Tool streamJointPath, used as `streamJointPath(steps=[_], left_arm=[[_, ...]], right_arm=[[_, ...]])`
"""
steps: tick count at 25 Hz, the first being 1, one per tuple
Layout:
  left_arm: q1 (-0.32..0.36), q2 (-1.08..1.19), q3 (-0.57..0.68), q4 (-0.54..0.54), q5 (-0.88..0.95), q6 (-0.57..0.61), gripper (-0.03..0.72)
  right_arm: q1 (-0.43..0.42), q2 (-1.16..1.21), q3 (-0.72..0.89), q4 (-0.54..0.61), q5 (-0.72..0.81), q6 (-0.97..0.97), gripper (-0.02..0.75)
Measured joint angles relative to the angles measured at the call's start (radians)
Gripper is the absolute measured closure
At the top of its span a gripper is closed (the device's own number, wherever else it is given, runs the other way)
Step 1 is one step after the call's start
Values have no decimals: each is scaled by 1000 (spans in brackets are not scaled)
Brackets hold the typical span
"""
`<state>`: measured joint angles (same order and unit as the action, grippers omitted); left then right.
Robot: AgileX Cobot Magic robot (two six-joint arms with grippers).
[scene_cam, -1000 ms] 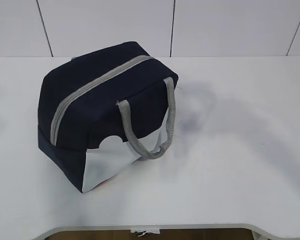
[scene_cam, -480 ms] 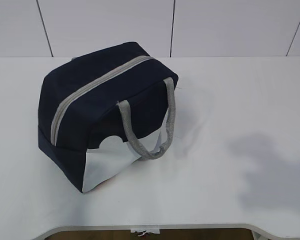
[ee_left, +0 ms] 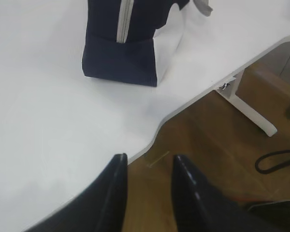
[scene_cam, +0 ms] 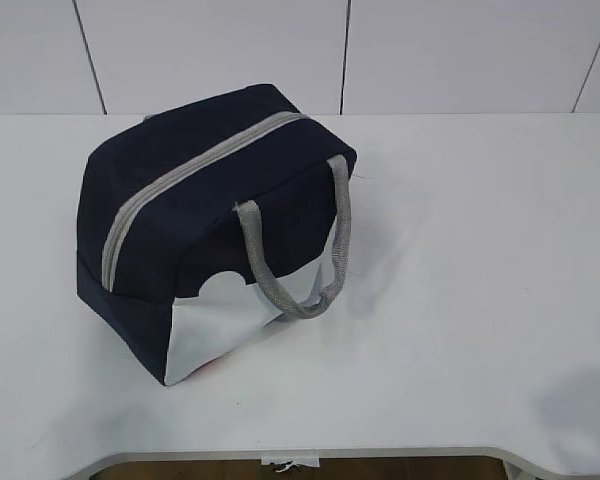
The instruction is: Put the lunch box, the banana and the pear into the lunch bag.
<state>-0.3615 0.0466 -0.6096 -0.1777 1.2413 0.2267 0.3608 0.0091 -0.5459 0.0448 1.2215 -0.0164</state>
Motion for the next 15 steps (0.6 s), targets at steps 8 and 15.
streamJointPath(steps=[8,15], left_arm=[[0,-38,82,34,-110,-50,448],[0,-38,84,66,-121,-95,448]], right_arm=[[0,-26,35,-45,-55,1,377],[0,-26,46,-45,-69,1,377]])
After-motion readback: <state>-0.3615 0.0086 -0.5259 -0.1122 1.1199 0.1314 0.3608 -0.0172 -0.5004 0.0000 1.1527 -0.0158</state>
